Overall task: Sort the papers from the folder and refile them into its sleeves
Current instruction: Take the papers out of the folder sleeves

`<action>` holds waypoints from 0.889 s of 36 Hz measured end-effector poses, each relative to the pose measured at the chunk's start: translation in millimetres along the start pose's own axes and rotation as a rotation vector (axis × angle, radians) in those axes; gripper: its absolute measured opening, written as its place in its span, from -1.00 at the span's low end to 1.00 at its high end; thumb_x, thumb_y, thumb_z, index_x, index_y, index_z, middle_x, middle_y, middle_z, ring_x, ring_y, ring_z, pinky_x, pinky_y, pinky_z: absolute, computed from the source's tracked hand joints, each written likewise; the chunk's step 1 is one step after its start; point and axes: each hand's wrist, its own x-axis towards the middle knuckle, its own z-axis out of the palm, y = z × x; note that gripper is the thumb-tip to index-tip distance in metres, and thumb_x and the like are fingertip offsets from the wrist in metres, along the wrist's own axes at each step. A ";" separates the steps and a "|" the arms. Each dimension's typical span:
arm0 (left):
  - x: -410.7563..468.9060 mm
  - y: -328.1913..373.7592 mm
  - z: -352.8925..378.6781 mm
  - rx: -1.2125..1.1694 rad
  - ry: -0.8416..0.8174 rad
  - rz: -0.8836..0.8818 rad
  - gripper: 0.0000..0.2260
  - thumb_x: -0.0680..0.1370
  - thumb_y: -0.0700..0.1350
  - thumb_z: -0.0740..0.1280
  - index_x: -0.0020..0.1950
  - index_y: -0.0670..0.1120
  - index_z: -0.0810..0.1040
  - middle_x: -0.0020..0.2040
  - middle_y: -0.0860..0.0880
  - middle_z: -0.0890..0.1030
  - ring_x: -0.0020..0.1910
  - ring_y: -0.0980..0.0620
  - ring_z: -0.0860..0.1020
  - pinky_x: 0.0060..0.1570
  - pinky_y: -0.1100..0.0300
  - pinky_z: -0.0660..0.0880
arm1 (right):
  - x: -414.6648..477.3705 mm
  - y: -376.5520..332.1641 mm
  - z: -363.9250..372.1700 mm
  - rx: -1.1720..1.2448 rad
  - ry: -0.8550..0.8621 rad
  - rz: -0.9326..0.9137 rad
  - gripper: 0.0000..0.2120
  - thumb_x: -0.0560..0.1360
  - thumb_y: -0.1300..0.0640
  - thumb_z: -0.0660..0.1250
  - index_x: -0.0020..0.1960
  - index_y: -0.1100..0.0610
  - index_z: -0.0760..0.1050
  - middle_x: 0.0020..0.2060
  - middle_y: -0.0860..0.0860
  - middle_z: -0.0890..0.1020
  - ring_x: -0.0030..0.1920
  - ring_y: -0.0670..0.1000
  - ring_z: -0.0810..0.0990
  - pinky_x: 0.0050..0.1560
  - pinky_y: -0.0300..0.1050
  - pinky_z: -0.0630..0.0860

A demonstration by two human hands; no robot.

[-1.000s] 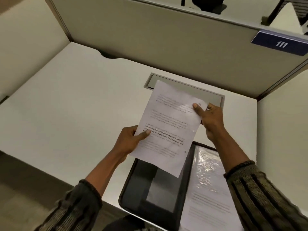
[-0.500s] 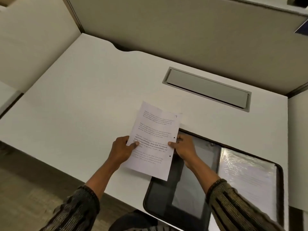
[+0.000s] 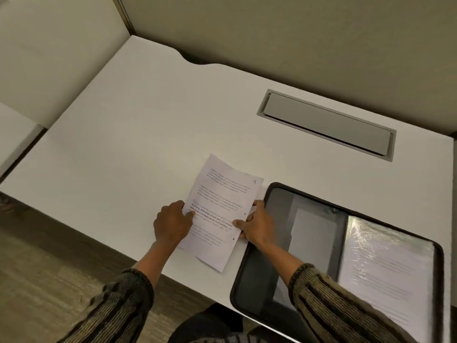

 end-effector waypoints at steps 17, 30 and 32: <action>-16.4 1.3 18.0 0.194 0.024 0.306 -0.28 0.65 0.12 0.37 0.67 -0.18 0.17 0.68 -0.22 0.17 0.65 -0.22 0.20 0.58 -0.15 0.23 | -14.0 21.4 22.6 -0.836 0.142 -0.393 -0.38 0.66 -0.02 0.34 0.61 0.22 0.27 0.61 0.24 0.21 0.54 0.24 0.29 0.44 0.13 0.47; -31.7 8.2 33.6 0.199 0.010 0.366 -0.25 0.65 0.22 0.34 0.67 -0.18 0.19 0.72 -0.21 0.10 0.71 -0.20 0.04 0.64 -0.16 0.08 | -34.6 26.2 -3.5 -0.697 0.109 -0.398 -0.41 0.67 -0.03 0.31 0.62 0.12 0.24 0.63 0.12 0.17 0.60 0.12 0.17 0.51 0.14 0.41; -37.5 15.2 35.6 0.214 0.029 0.361 -0.37 0.64 0.15 0.38 0.58 -0.19 0.34 0.68 -0.24 0.20 0.69 -0.24 0.11 0.63 -0.20 0.13 | -44.5 27.7 -13.1 -0.661 0.171 -0.448 -0.46 0.63 0.02 0.37 0.55 0.12 0.35 0.58 0.12 0.28 0.54 0.13 0.28 0.42 0.15 0.50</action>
